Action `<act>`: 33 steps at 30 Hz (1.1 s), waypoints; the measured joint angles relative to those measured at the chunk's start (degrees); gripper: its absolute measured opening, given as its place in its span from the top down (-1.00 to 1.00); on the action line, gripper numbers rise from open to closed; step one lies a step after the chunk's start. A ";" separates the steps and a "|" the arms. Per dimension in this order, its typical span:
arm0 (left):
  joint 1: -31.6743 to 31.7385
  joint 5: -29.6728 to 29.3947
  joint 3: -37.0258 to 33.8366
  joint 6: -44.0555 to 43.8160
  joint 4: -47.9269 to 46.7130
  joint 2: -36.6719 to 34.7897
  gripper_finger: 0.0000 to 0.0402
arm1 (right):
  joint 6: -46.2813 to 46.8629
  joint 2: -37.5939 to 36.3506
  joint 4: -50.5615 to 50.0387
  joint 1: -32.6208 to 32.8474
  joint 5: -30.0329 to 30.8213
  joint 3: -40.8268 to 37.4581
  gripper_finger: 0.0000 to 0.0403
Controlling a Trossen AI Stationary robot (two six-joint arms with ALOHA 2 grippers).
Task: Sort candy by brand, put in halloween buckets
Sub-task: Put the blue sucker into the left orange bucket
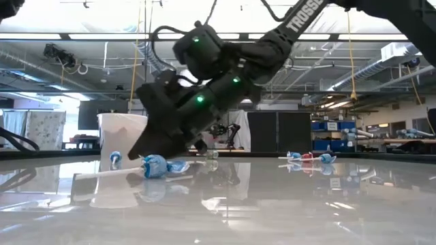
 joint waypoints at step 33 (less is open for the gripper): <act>-9.30 6.98 -0.07 -20.48 -1.26 13.13 0.27 | -7.36 12.30 -19.20 -3.37 9.42 25.00 0.40</act>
